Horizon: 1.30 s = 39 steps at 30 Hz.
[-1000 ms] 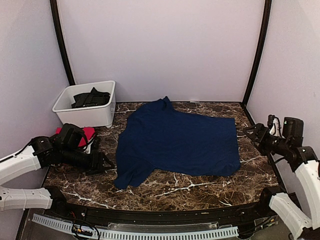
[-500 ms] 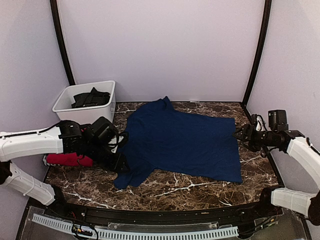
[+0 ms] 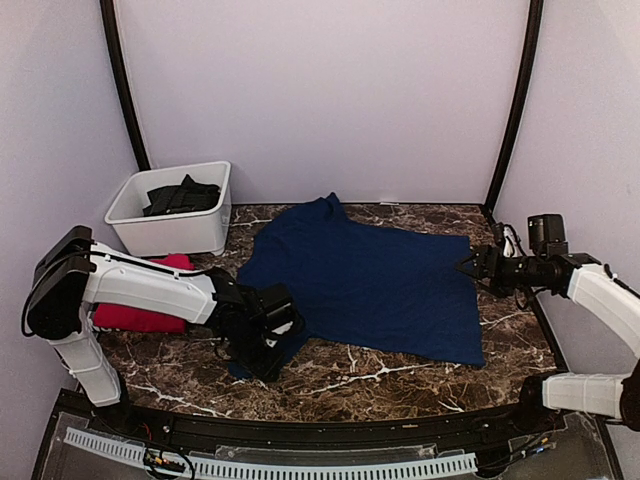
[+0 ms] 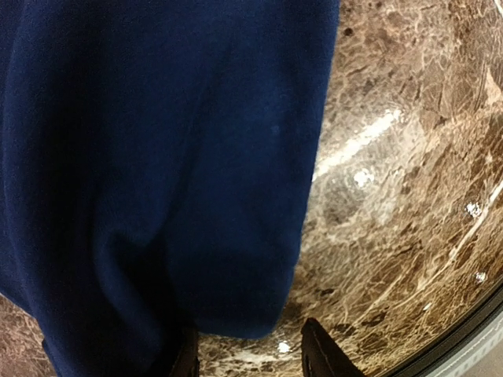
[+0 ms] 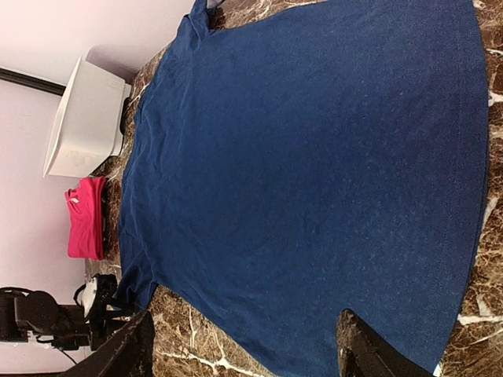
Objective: Fold and stack the mixed laundry pile
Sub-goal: Adjust the flattened T-shirt at the center of the board.
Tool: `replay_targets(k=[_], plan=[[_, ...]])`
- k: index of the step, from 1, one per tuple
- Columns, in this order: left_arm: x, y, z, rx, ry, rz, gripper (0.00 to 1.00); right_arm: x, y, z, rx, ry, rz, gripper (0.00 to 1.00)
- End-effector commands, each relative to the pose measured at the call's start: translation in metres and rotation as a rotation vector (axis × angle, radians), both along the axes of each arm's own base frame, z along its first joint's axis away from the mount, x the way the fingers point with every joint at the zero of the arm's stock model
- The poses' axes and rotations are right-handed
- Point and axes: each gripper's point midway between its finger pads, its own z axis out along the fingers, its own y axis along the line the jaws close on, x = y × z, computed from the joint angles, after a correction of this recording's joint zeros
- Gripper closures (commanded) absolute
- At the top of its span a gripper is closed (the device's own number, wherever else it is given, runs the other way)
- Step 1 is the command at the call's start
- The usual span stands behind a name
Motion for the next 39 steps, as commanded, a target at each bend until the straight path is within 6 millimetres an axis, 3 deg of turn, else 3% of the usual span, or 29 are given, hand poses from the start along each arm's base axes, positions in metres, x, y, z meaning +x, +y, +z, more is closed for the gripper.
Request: replay_targets(k=[1, 5, 6, 8, 16, 20, 22, 23, 25, 27, 28, 31, 33, 35, 39], plan=[[-0.005, -0.001, -0.009, 0.048, -0.02, -0.067, 0.59, 0.011, 0.005, 0.019, 0.012, -0.08, 0.03, 0.24], [-0.017, -0.004, -0.016, 0.094, -0.005, -0.124, 0.8, 0.012, 0.005, 0.017, 0.011, -0.079, 0.031, 0.24], [-0.02, -0.01, -0.014, 0.087, -0.005, -0.146, 0.89, 0.012, 0.005, 0.017, 0.008, -0.077, 0.031, 0.24], [-0.028, -0.019, -0.008, 0.071, 0.009, -0.178, 0.99, 0.013, 0.005, 0.017, 0.002, -0.077, 0.032, 0.24], [-0.076, -0.069, 0.034, -0.101, 0.133, -0.361, 1.0, 0.019, -0.003, 0.019, -0.055, -0.078, 0.021, 0.24], [-0.079, -0.077, 0.053, -0.178, 0.128, -0.391, 0.99, 0.022, -0.002, 0.015, -0.057, -0.069, 0.024, 0.24], [-0.072, -0.081, 0.065, -0.233, 0.116, -0.374, 0.83, 0.024, -0.002, 0.01, -0.061, -0.059, 0.032, 0.24], [-0.067, -0.08, 0.07, -0.255, 0.107, -0.354, 0.68, 0.025, -0.002, 0.007, -0.066, -0.052, 0.038, 0.24], [-0.053, -0.08, 0.082, -0.313, 0.085, -0.316, 0.51, 0.028, -0.002, 0.001, -0.081, -0.043, 0.05, 0.25], [-0.029, -0.075, 0.092, -0.364, 0.051, -0.248, 0.46, 0.033, -0.003, -0.005, -0.096, -0.037, 0.049, 0.25], [-0.017, -0.074, 0.096, -0.386, 0.023, -0.217, 0.45, 0.036, -0.004, -0.007, -0.1, -0.036, 0.047, 0.25], [0.043, -0.045, 0.105, -0.418, -0.058, -0.003, 0.44, 0.046, -0.003, -0.018, -0.105, -0.024, 0.05, 0.25], [0.073, -0.028, 0.104, -0.414, -0.101, 0.106, 0.44, 0.052, -0.001, -0.027, -0.1, -0.01, 0.062, 0.26], [0.094, -0.013, 0.095, -0.383, -0.124, 0.182, 0.45, 0.055, 0.005, -0.038, -0.098, 0.012, 0.085, 0.26], [0.114, 0.005, 0.068, -0.325, -0.119, 0.284, 0.46, 0.062, 0.014, -0.058, -0.11, 0.048, 0.122, 0.27]])
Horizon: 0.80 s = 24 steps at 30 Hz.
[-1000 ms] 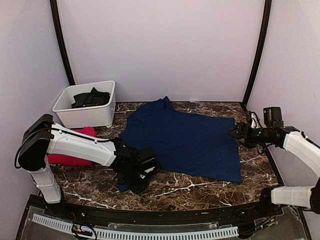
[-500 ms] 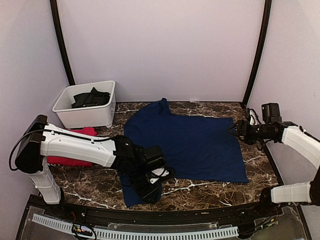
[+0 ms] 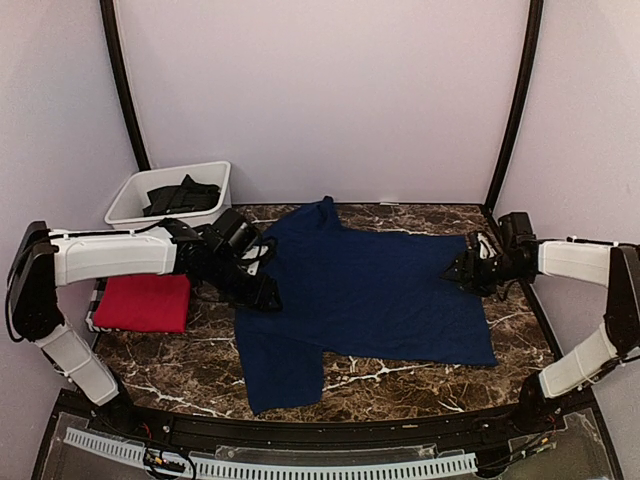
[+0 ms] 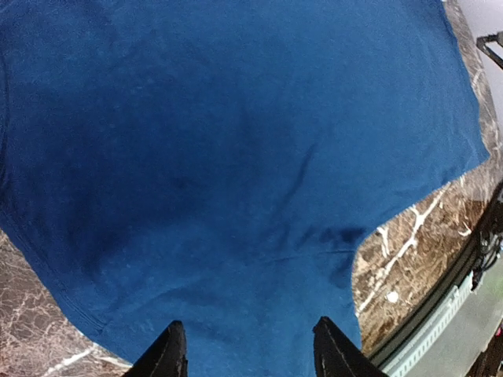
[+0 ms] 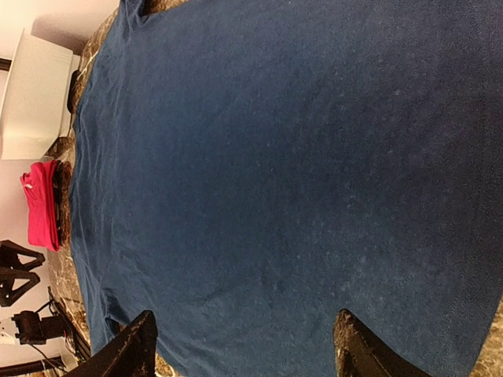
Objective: Fold and stack the mixed laundry pile
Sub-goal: Adjust the flattened T-shirt at the center of the board.
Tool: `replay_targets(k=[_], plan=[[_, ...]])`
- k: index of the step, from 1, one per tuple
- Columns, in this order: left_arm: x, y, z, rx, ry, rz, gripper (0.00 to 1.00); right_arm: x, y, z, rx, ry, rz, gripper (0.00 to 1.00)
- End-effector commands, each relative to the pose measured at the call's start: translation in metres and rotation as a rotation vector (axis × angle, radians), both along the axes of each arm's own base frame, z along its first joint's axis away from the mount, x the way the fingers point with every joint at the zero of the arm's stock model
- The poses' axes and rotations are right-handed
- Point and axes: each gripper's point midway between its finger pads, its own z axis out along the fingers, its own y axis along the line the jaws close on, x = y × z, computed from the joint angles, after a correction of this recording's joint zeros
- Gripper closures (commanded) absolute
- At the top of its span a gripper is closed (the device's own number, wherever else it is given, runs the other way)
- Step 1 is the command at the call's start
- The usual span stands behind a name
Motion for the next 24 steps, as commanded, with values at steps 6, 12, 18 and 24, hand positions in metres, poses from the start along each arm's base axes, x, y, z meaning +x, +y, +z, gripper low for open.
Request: replay_targets(k=[6, 12, 18, 24], plan=[[0.01, 0.028, -0.066, 0.118, 0.101, 0.155, 0.48, 0.036, 0.01, -0.037, -0.053, 0.02, 0.063, 0.27], [-0.001, 0.038, -0.084, 0.155, 0.148, 0.17, 0.49, 0.063, 0.005, -0.052, -0.111, 0.049, 0.051, 0.29], [-0.014, 0.049, -0.097, 0.187, 0.188, 0.183, 0.49, 0.095, 0.012, -0.054, -0.085, 0.078, 0.064, 0.29], [0.004, 0.053, -0.075, 0.197, 0.1, 0.191, 0.49, 0.113, 0.016, -0.04, -0.074, 0.045, 0.085, 0.3]])
